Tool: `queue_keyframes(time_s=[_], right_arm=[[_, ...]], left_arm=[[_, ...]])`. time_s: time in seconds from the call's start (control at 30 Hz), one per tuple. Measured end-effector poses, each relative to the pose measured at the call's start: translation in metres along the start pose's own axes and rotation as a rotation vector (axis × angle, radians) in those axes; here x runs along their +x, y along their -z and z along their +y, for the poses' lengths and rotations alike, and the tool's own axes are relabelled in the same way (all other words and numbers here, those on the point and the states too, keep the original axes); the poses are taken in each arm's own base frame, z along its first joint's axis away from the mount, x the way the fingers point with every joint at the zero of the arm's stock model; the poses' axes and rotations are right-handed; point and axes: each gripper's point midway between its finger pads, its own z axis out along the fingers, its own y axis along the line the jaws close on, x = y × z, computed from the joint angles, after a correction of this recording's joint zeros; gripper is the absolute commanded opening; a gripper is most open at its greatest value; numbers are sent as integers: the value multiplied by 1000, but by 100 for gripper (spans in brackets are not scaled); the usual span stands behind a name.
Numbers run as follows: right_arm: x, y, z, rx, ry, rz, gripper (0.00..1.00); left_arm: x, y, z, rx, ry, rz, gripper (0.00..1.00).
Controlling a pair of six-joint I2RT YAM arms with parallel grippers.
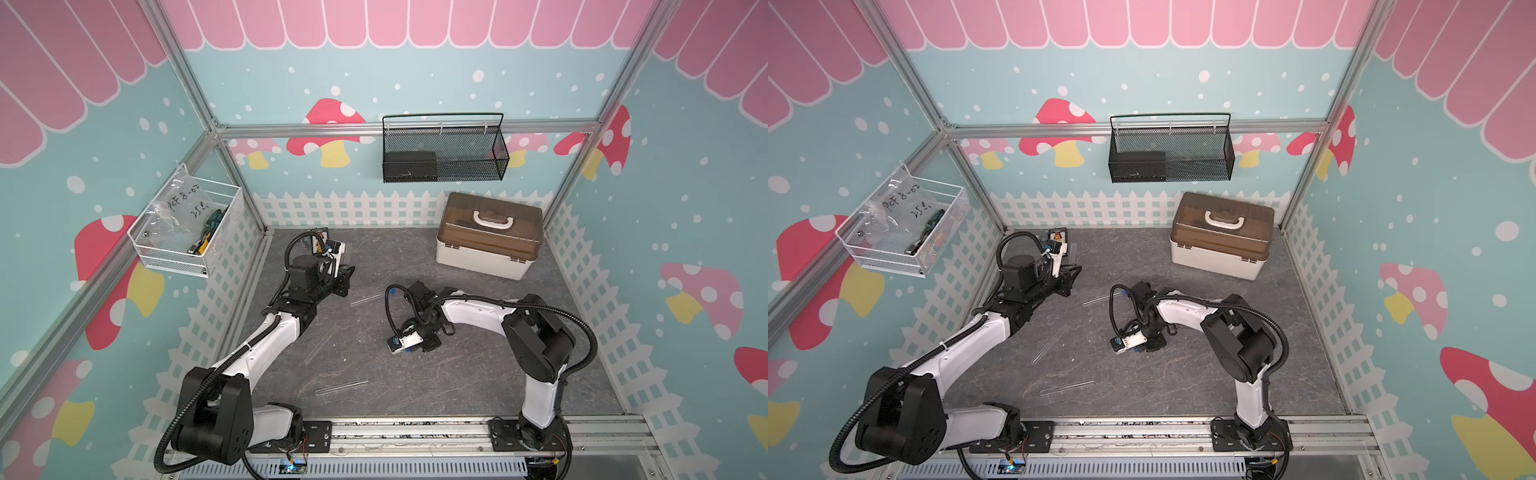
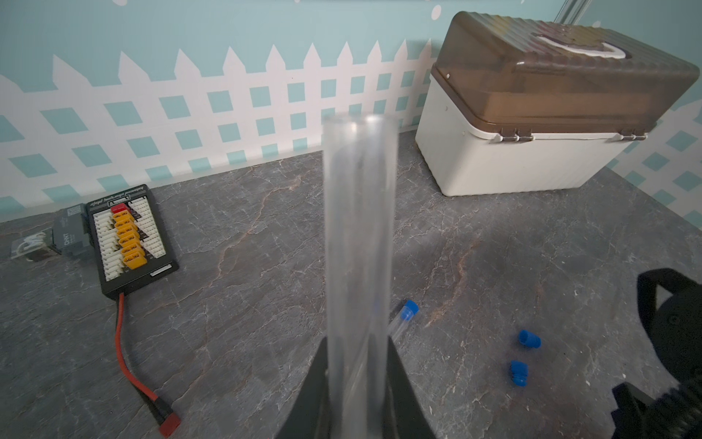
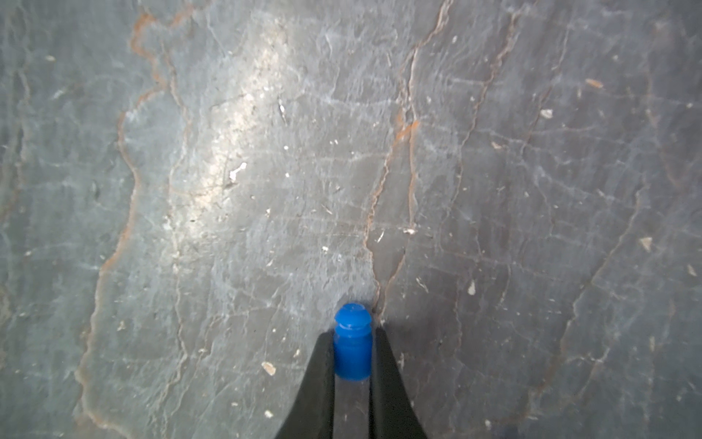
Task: Insert stoppers into test tubes
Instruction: Pick up the stopper from the center of the board, then insert the stopper into the test tube.
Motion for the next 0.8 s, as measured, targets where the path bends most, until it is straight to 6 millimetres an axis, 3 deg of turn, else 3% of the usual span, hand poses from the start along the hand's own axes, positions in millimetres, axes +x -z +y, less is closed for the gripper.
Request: queue_keyframes(time_s=[0.13,0.27,0.47,0.6,0.8], right_arm=[[-11,20,-1,53,-42,-43,8],[-24,53,-2,153,-88,-117,8],[-24,97,-4,245,-295,-187,7],[-18,107,-4,231,-452,-197,6],[-27,127,5,239,-562,-243,5]], left_arm=[[6,0,0,-2,-35,10,0],[13,2,-4,5,-103,22,0],[23,5,-35,76,-338,30,0],[44,6,-55,135,-494,67,0],[64,6,-71,187,-702,104,0]])
